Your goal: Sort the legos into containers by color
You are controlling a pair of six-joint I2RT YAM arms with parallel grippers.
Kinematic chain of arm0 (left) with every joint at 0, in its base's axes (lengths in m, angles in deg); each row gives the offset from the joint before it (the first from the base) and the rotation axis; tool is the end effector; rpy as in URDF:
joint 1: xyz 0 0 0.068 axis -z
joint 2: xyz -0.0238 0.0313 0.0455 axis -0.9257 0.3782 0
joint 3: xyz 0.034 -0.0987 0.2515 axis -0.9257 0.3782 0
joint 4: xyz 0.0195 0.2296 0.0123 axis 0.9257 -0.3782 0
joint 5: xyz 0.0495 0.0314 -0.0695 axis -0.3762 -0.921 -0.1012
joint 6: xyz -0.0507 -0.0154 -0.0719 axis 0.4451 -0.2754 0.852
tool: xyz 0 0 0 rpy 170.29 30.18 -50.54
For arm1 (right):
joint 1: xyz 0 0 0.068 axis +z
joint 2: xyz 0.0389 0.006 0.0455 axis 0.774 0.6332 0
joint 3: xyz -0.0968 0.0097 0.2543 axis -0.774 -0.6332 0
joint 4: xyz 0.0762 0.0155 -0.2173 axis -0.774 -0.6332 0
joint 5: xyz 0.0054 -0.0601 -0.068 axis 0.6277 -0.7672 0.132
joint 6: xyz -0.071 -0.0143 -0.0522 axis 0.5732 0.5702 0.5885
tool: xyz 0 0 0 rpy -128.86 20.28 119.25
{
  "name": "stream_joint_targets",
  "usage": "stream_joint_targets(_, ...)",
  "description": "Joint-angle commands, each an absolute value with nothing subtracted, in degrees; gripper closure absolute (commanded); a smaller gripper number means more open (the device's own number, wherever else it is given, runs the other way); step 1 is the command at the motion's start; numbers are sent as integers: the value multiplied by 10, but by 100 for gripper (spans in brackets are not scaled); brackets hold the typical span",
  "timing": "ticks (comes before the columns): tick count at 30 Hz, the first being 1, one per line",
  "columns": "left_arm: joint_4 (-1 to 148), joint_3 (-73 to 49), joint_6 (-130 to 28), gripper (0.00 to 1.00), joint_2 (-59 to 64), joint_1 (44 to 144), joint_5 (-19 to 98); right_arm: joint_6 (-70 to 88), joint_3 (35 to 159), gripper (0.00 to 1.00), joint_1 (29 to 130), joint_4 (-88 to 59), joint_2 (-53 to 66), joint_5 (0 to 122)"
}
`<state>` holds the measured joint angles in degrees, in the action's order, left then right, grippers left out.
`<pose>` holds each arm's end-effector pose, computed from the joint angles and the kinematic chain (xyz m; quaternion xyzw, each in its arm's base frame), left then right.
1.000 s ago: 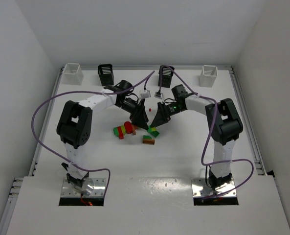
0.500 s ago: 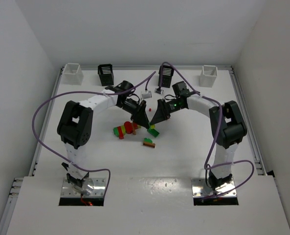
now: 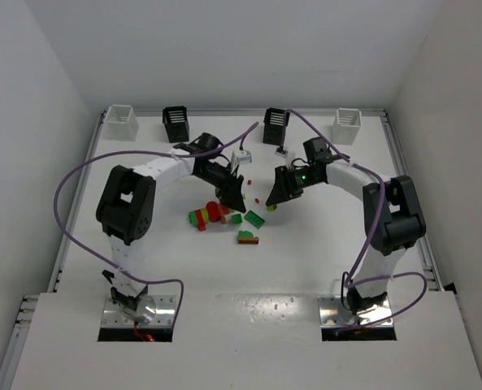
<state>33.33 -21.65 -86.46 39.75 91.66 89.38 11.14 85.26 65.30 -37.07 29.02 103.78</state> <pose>0.3153 -0.2138 0.1923 0.4282 0.7496 -0.4791 0.1590 0.3139 0.1449 0.1671 -0.1726 0.8695 0.4421 0.1368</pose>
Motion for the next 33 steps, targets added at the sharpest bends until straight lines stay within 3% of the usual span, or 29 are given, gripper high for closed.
stream_joint_targets(1,421,-196,-818,14,386,912,832,116,882,48,657,-377,274,957)
stream_joint_targets(3,465,-183,-788,9,369,912,817,116,882,37,657,-382,274,957)
stream_joint_targets(6,493,-158,-768,0,348,907,805,148,877,33,664,-389,258,957)
stream_joint_targets(10,536,-119,-725,0,282,884,782,201,822,32,671,-383,199,1024)
stream_joint_targets(17,510,-93,-662,0,210,863,708,378,748,51,705,-430,147,1035)
stream_joint_targets(22,478,-95,-621,0,178,863,654,409,684,51,747,-352,123,970)
stream_joint_targets(28,465,-65,-635,0,153,857,680,439,708,51,801,-329,158,906)
stream_joint_targets(33,465,-53,-640,0,136,852,674,439,731,59,853,-346,183,865)
